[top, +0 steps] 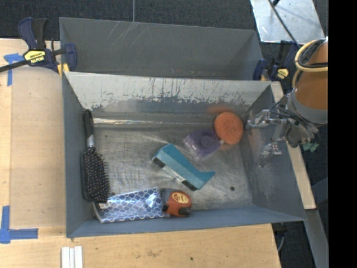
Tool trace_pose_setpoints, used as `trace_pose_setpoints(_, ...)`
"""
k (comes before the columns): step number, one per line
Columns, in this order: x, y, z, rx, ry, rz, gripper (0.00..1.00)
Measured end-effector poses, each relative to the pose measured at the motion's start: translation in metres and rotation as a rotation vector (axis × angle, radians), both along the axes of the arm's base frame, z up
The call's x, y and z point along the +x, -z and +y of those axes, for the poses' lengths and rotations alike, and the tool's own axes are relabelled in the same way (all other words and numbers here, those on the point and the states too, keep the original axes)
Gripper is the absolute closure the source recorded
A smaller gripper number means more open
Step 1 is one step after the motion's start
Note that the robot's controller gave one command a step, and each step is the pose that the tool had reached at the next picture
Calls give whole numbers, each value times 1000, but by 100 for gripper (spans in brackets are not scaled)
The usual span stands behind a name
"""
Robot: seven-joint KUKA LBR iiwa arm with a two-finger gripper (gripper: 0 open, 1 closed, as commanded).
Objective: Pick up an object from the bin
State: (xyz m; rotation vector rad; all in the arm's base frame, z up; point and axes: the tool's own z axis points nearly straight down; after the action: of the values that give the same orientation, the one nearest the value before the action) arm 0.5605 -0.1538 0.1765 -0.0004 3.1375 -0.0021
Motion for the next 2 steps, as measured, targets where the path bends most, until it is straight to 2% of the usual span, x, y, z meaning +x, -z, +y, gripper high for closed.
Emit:
trace_pose_setpoints(1, 52, 74, 19, 0, 58, -6, 0)
trace_pose_setpoints(2, 59, 81, 14, 9, 164, 25, 0)
